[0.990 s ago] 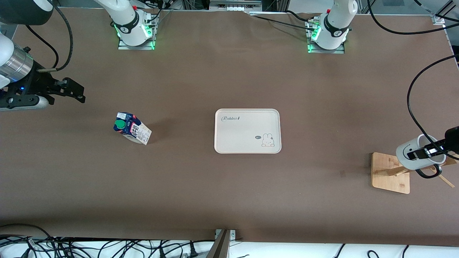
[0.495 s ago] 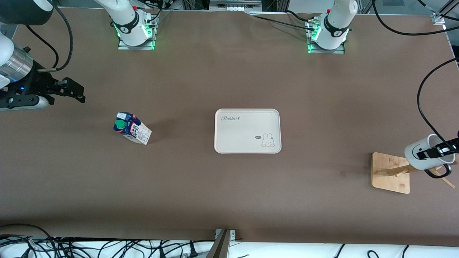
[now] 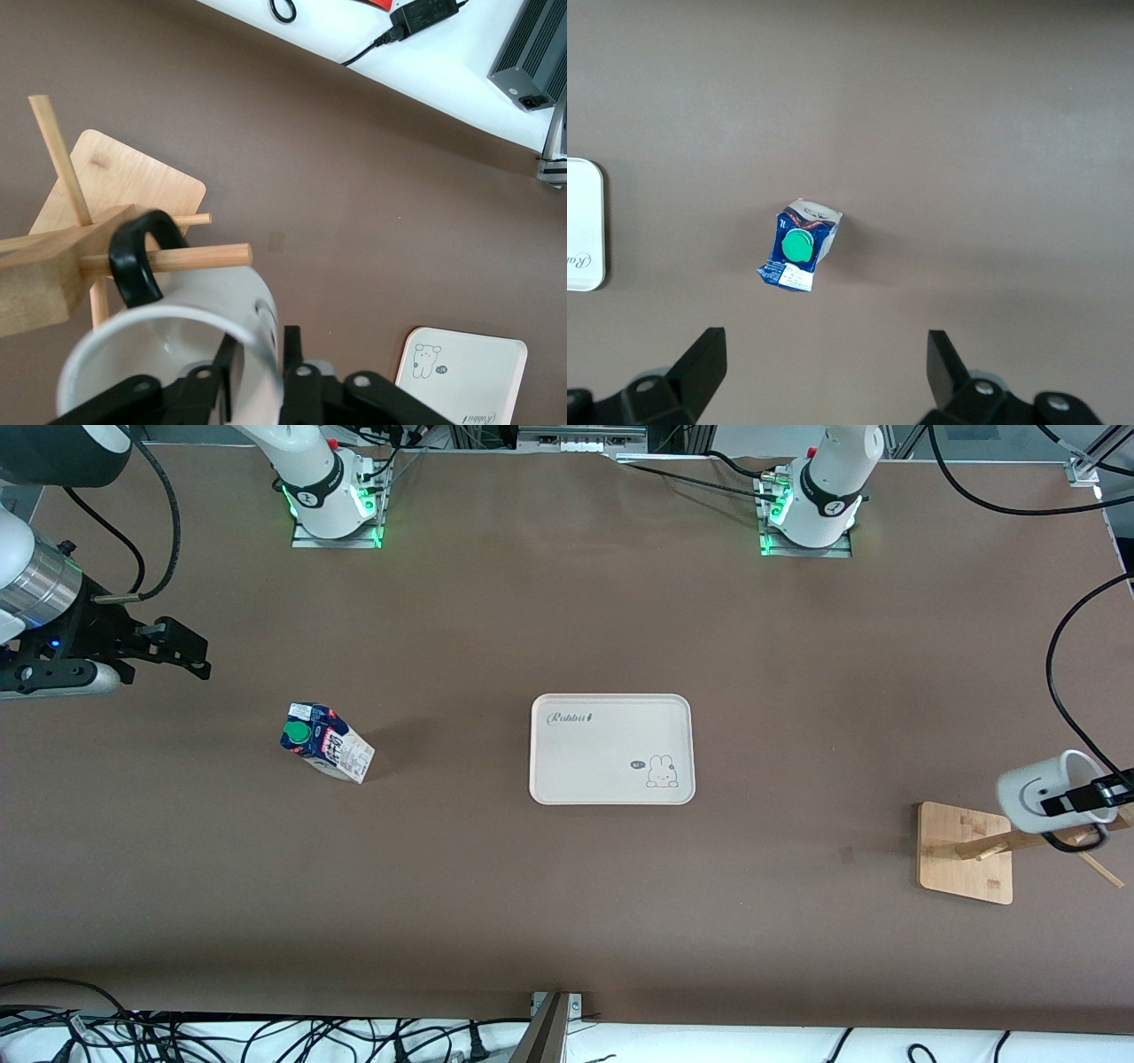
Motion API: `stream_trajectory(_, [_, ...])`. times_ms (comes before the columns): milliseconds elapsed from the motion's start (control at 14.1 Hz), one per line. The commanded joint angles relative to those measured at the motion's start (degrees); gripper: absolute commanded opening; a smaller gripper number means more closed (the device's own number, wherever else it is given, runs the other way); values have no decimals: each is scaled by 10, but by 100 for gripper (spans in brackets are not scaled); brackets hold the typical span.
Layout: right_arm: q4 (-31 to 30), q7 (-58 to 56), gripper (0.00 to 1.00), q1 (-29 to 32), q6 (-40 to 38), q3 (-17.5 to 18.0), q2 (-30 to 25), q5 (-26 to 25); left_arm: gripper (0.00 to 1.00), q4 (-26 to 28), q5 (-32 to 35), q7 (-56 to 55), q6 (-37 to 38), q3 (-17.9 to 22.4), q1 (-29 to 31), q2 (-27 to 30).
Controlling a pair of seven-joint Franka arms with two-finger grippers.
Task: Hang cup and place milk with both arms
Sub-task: 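Hook the mug handle onto a mug-tree peg and open the left gripper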
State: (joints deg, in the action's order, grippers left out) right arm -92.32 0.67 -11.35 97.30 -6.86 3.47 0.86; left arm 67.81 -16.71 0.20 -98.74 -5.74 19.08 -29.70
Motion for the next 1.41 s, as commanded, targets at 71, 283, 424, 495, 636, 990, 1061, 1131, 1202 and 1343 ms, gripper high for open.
stream_trajectory(71, [7, 0, 100, 2, -6, 3, 0, -3, 100, 10, -10, 12, 7, -9, 3, 12])
stream_trajectory(283, [7, -1, 100, 2, -6, 3, 0, -2, 100, 10, -1, 7, 52, -10, -2, 26])
stream_trajectory(424, [7, -2, 100, 2, -6, 3, 0, -2, 100, 11, 44, 5, 74, -16, -12, 39])
stream_trajectory(495, [7, -2, 100, 1, -7, 3, 0, -3, 100, 10, 68, 5, 81, -16, -25, 46])
stream_trajectory(636, [7, -1, 100, 1, -8, 4, -1, -2, 100, 10, 97, 4, 104, -17, -40, 63])
stream_trajectory(990, [5, -1, 100, 2, -17, 1, -2, -2, 100, 5, 99, 9, 127, -18, -40, 79])
stream_trajectory(1061, [6, -1, 100, 2, -15, 1, -1, -2, 100, 4, 99, 12, 146, -19, -40, 84])
stream_trajectory(1131, [6, -1, 100, 2, -14, 1, -1, -2, 100, 4, 117, 11, 165, -20, -49, 84])
stream_trajectory(1202, [6, -1, 100, 2, -13, 1, 0, -2, 100, 3, 155, 8, 180, -20, -79, 85])
stream_trajectory(1343, [7, -1, 100, 2, -11, 1, 0, -2, 100, 0, 243, 16, 216, -20, -131, 92])
